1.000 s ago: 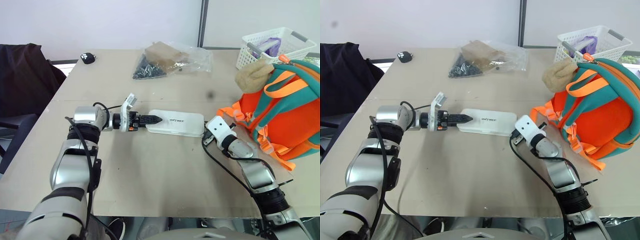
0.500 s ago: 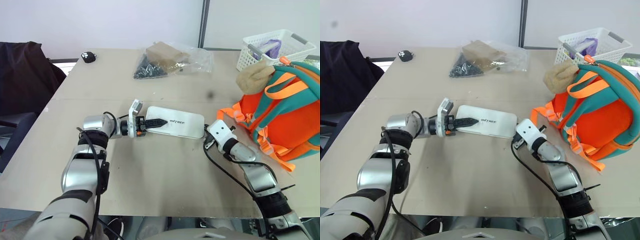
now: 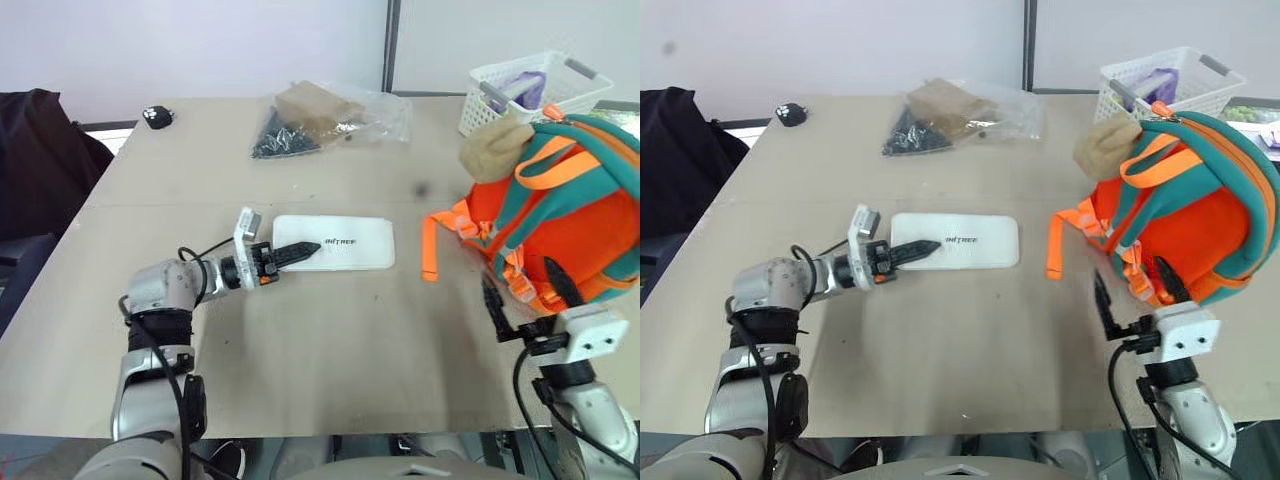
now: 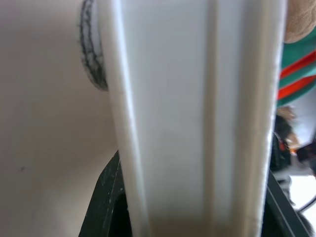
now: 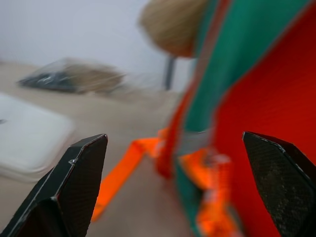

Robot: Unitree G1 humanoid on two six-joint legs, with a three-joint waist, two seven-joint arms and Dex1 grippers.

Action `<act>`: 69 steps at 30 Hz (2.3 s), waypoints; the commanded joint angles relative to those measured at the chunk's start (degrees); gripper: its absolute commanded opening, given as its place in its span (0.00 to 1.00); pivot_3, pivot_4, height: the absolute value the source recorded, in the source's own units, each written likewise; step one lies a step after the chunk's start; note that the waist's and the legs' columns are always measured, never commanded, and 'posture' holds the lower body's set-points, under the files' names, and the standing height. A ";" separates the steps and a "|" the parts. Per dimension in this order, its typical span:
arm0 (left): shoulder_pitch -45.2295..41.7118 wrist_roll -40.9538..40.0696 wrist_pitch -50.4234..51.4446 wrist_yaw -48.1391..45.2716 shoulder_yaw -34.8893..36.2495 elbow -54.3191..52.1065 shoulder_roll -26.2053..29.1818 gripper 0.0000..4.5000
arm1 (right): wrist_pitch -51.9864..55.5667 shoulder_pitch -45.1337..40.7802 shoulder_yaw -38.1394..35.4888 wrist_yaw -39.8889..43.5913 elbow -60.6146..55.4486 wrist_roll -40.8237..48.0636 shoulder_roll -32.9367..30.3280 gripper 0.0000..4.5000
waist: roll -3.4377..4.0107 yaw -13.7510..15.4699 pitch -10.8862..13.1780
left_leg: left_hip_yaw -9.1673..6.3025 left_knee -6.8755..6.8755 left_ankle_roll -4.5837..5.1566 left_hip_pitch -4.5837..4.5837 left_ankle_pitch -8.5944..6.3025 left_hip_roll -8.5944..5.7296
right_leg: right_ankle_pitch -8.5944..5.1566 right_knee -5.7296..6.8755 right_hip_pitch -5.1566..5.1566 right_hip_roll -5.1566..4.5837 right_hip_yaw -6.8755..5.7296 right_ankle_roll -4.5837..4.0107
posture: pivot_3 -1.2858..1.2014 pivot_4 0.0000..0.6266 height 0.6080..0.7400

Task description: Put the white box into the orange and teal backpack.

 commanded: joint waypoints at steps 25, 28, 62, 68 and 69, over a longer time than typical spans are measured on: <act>6.24 -5.69 -21.49 15.84 6.70 -19.34 -5.06 0.27 | 41.47 -42.80 1.26 6.38 4.01 44.20 -11.77 0.01 | -0.03 -0.24 0.20 | 0.12 0.02 -0.14 -0.82 0.12 0.17 | 0.28 0.02 -0.92 0.19 0.05 -0.35 | 0.52 0.24 0.89; 6.64 -5.81 -24.42 14.40 6.16 -19.29 -3.97 0.27 | 47.75 -47.61 0.42 9.52 3.83 57.72 -14.44 0.01 | -0.01 -0.27 0.23 | 0.16 0.00 -0.18 -0.78 0.14 0.36 | 0.35 0.06 -0.93 0.35 0.05 -0.47 | 0.52 0.24 0.89; 9.65 -17.60 -37.60 8.03 7.38 -27.70 1.59 0.27 | 52.37 -47.32 -0.90 9.30 9.36 61.64 -19.95 0.01 | -0.32 0.58 0.42 | 0.08 0.05 -0.18 -0.99 0.14 0.35 | 0.37 -0.09 -0.98 0.35 -0.11 -0.47 | 0.52 0.24 0.89; 5.66 -10.51 -45.07 4.03 2.21 -21.13 1.12 0.27 | 52.50 -45.74 -1.42 8.89 7.75 62.24 -20.09 0.01 | -0.33 0.61 0.42 | 0.07 0.06 -0.18 -1.00 0.14 0.34 | 0.37 -0.09 -0.98 0.36 -0.14 -0.47 | 0.52 0.24 0.89; 5.68 -9.90 -45.52 2.79 1.48 -20.68 1.46 0.27 | 52.47 -45.58 -1.43 8.67 7.49 62.33 -20.09 0.01 | -0.33 0.49 0.42 | 0.09 0.06 -0.18 -1.01 0.14 0.34 | 0.37 -0.10 -0.98 0.36 -0.12 -0.47 | 0.52 0.24 0.89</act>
